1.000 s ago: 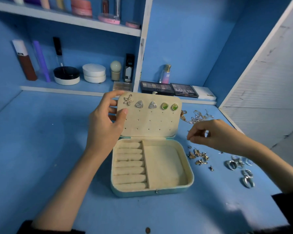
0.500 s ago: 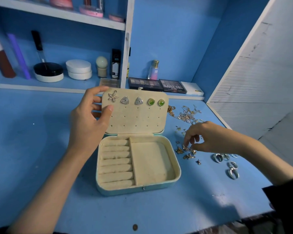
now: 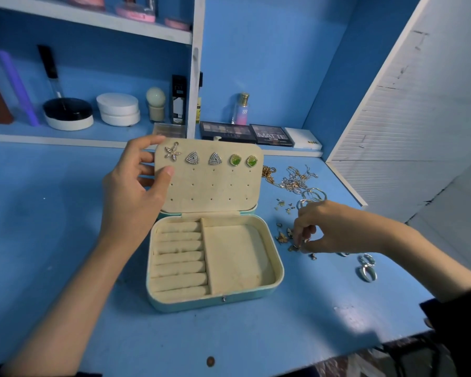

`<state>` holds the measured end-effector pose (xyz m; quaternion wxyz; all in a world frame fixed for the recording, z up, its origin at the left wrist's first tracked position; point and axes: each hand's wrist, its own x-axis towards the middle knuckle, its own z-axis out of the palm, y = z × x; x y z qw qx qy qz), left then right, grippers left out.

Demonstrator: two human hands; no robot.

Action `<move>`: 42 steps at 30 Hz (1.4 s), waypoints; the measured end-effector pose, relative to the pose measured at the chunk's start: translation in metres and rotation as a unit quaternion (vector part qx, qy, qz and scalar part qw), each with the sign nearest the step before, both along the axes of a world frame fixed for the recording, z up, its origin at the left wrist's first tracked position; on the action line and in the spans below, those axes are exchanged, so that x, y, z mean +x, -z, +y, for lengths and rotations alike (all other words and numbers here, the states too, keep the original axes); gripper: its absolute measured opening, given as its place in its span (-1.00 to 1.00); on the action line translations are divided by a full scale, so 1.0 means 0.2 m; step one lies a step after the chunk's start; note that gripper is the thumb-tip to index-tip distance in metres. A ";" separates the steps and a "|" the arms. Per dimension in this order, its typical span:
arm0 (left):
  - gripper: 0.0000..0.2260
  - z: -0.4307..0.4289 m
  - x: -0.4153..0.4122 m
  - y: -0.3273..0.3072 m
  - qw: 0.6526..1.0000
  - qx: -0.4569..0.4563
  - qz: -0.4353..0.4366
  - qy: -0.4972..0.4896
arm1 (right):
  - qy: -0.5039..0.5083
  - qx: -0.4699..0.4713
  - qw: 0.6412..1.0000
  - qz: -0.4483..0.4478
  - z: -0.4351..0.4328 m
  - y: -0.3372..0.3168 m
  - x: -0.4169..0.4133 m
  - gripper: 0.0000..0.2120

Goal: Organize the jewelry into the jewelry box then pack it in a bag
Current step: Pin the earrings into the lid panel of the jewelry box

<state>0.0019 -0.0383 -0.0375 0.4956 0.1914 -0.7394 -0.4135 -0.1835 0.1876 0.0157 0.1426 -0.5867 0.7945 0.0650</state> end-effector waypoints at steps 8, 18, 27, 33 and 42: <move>-0.64 0.00 0.00 0.00 1.000 -0.002 -0.005 -0.003 | 0.065 -0.028 0.997 -0.041 -0.01 -0.02 0.00 -0.96; -0.66 -0.01 0.00 0.00 1.000 -0.012 -0.008 -0.005 | 0.036 0.064 0.997 0.035 -0.03 -0.05 0.01 -0.88; -0.66 -0.01 0.00 0.00 1.000 -0.008 -0.013 -0.007 | 0.051 -0.029 0.998 -0.019 -0.03 -0.05 0.01 -0.97; -0.64 0.00 0.00 0.00 1.000 -0.004 -0.009 -0.008 | 0.065 -0.177 0.976 -0.110 -0.09 -0.09 0.09 -0.87; -0.69 0.01 0.01 0.00 1.000 0.004 -0.005 -0.002 | 0.026 -0.244 0.936 -0.253 -0.31 -0.06 0.30 -0.92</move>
